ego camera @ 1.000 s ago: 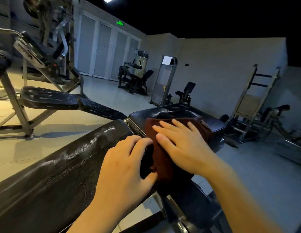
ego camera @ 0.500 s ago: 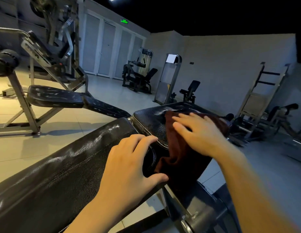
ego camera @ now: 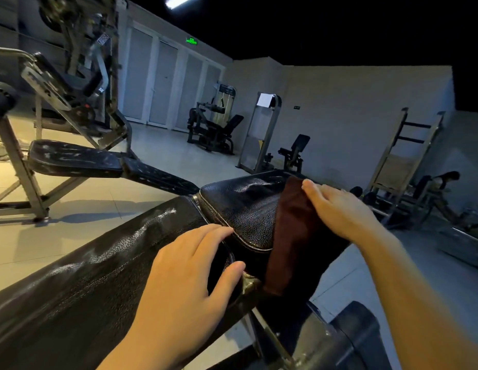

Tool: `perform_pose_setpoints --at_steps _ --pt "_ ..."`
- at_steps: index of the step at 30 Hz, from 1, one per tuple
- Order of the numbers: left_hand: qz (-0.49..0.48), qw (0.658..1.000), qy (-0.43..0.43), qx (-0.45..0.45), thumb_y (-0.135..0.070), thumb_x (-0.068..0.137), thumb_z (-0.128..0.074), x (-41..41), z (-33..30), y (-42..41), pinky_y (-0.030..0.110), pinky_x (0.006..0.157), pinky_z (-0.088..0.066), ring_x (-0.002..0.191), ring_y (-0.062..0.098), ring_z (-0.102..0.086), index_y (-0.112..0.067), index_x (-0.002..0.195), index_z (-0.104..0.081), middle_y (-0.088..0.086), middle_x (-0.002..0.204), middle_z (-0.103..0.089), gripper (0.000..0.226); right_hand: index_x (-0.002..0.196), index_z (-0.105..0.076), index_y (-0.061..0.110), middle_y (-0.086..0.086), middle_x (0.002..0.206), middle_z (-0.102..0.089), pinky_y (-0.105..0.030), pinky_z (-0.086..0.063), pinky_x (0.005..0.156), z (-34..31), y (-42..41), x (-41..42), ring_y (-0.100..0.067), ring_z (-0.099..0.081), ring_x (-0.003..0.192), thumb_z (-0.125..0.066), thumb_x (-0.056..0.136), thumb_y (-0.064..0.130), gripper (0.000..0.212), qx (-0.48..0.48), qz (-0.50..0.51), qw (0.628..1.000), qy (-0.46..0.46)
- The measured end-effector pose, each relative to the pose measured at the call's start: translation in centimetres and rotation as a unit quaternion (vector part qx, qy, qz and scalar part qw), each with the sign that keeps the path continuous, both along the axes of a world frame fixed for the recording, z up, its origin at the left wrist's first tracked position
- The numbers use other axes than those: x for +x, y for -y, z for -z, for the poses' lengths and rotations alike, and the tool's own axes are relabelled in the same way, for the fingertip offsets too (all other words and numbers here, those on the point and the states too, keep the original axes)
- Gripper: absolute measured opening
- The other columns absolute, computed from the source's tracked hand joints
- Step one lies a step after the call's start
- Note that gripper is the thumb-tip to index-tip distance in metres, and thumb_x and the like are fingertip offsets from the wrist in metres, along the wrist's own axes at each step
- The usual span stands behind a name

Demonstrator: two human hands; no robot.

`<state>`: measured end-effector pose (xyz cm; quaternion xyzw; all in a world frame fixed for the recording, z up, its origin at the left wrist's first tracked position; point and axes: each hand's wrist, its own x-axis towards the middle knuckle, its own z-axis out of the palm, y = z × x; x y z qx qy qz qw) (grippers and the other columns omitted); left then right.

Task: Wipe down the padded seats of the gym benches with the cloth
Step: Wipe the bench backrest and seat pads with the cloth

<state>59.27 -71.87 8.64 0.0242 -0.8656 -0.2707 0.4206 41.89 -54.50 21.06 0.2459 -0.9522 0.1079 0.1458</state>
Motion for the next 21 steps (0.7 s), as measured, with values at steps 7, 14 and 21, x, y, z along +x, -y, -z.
perform_pose_setpoints --at_steps 7,14,21 --pt "-0.004 1.0 -0.001 0.017 -0.064 0.087 -0.037 0.0 -0.1 -0.1 0.028 0.091 -0.036 0.118 -0.002 -0.046 -0.039 0.126 -0.053 -0.027 0.122 -0.052 0.049 0.143 -0.04 0.043 0.029 0.146 -0.03 -0.019 -0.004 0.113 2.9 1.2 4.6 0.012 -0.017 0.135 -0.021 0.092 0.065 0.059 0.023 -0.16 0.986 -0.038" --pt "-0.013 1.0 0.019 -0.003 -0.064 0.089 -0.036 0.2 0.1 -0.1 0.026 0.093 -0.034 0.121 -0.003 -0.043 -0.04 0.127 -0.051 -0.026 0.126 -0.052 0.048 0.143 -0.043 0.038 0.02 0.151 -0.036 -0.026 -0.014 0.117 1.4 -0.3 1.9 0.001 -0.026 0.141 -0.015 0.095 0.063 0.061 0.024 -0.109 0.992 -0.053" --pt "-0.029 0.999 0.022 -0.019 -0.062 0.09 -0.036 0.1 0.3 -0.2 0.029 0.094 -0.038 0.121 0.004 -0.049 -0.036 0.125 -0.056 -0.02 0.127 -0.055 0.048 0.149 -0.036 0.03 0.007 0.158 -0.03 -0.034 -0.018 0.118 0.0 0.0 -1.0 -0.014 -0.026 0.145 -0.025 0.091 0.069 0.071 0.077 -0.033 0.996 -0.024"
